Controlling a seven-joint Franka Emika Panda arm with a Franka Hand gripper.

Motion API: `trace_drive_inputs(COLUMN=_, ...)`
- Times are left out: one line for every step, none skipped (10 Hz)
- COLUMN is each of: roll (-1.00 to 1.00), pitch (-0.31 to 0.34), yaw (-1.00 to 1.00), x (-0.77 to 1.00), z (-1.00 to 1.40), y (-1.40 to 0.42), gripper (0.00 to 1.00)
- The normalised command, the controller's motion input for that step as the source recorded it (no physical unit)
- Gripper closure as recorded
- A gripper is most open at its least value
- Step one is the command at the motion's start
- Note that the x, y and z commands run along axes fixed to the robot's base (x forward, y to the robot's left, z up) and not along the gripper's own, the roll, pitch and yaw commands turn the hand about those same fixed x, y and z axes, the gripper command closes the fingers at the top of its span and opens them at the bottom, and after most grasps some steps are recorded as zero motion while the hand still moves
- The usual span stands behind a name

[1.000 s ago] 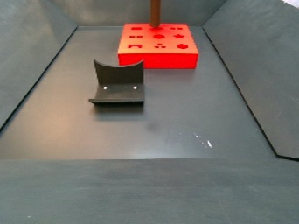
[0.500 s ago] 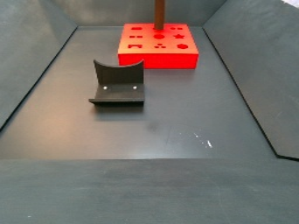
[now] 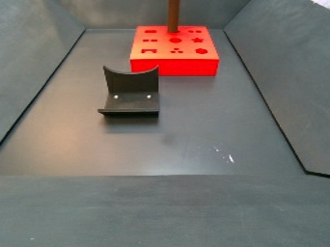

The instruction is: Insert the oval object.

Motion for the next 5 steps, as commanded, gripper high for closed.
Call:
trace_drive_inputs(roll=0.00, pitch=-0.001, yaw=0.00, x=-0.28, z=-0.14, y=0.00, gripper=1.00)
trace_drive_inputs(roll=0.00, pitch=0.000, yaw=0.00, x=-0.32, z=-0.14, y=0.00, gripper=1.00)
trace_drive_inputs(roll=0.00, pitch=-0.003, yaw=0.00, x=-0.30, z=-0.14, y=0.00, gripper=1.00)
trace_drive_inputs(roll=0.00, pitch=-0.003, yaw=0.00, x=-0.23, z=-0.15, y=0.00, gripper=1.00)
trace_drive_inputs(roll=0.00, pitch=-0.009, yaw=0.00, x=0.00, z=-0.04, y=0.00, gripper=1.00)
